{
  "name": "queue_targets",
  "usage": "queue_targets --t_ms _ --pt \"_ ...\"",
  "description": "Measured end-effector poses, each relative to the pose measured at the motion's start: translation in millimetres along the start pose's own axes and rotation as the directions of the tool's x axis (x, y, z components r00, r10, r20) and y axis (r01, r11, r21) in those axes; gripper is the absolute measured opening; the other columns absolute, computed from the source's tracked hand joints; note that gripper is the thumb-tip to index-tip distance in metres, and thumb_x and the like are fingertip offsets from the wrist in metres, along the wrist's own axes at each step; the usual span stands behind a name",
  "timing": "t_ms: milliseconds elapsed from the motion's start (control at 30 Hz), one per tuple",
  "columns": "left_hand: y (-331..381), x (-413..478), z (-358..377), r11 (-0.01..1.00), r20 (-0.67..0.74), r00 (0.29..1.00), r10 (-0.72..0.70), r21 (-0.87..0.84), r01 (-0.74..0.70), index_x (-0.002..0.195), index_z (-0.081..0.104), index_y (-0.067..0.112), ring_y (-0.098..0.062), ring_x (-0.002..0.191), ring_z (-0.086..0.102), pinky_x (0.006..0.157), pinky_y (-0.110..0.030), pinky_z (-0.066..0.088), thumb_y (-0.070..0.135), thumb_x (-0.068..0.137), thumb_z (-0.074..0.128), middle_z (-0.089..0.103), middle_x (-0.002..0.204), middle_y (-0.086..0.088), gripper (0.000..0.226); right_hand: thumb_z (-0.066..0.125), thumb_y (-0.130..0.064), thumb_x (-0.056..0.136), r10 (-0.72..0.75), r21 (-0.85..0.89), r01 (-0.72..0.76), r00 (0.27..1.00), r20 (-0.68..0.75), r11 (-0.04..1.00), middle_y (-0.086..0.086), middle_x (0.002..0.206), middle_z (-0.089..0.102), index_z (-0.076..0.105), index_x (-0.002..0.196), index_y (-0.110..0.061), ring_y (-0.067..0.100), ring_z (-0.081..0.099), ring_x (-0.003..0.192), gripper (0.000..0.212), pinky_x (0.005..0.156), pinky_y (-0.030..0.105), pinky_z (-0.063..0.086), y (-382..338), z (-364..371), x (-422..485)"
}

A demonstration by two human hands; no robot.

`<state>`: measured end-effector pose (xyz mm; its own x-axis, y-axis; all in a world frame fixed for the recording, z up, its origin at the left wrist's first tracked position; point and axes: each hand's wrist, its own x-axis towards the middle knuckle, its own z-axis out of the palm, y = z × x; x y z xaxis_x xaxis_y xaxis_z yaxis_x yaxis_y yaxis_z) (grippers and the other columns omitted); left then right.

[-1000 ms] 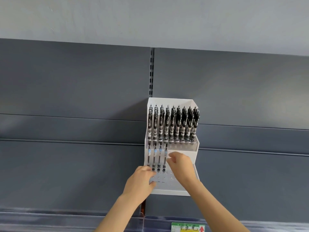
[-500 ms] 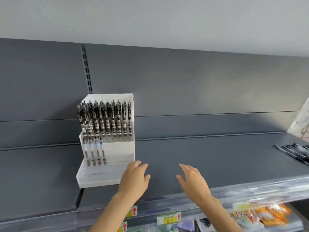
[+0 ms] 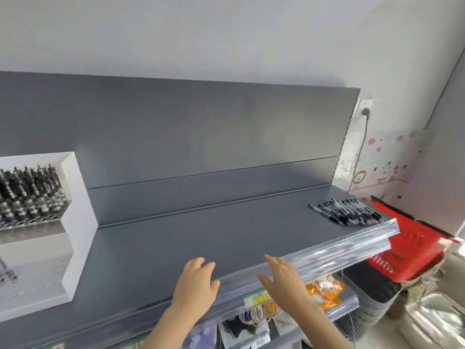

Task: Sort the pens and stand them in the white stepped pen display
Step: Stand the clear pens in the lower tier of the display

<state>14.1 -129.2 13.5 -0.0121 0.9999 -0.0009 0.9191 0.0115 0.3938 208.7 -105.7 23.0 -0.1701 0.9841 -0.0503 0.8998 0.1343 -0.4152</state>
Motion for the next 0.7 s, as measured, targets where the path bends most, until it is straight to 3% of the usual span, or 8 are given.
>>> queue_targets --t_ms 100,500,700 --pt "32.3 25.2 14.5 0.998 0.017 0.998 0.06 -0.015 -0.06 0.146 0.029 0.018 -0.016 0.144 0.013 0.113 -0.029 0.024 0.032 0.098 0.04 0.023 0.153 -0.001 0.05 0.041 -0.037 0.098 0.068 0.03 -0.067 0.997 -0.035 0.997 0.001 0.153 0.028 0.022 0.147 -0.017 0.019 0.032 0.138 0.057 0.11 0.032 0.033 36.0 -16.9 6.3" --pt "165.1 170.4 93.4 0.972 0.11 0.97 0.216 -0.123 -0.202 0.142 0.035 0.014 -0.015 0.139 0.02 0.109 -0.027 0.03 0.029 0.098 0.04 0.031 0.147 0.0 0.047 0.041 -0.037 0.098 0.277 0.009 -0.278 0.955 -0.102 0.961 0.0 0.15 0.033 0.026 0.146 -0.016 0.015 0.03 0.139 0.055 0.111 0.027 0.027 193.9 -82.9 78.9" --pt "226.3 232.0 126.4 0.962 0.204 0.942 0.265 -0.115 -0.246 0.14 0.037 0.013 -0.017 0.134 0.03 0.106 -0.027 0.032 0.031 0.098 0.04 0.038 0.143 0.0 0.047 0.042 -0.034 0.098 0.405 0.059 -0.401 0.907 -0.116 0.914 0.001 0.146 0.039 0.032 0.143 -0.013 0.014 0.044 0.128 0.051 0.105 0.026 0.035 263.7 -106.6 107.6"
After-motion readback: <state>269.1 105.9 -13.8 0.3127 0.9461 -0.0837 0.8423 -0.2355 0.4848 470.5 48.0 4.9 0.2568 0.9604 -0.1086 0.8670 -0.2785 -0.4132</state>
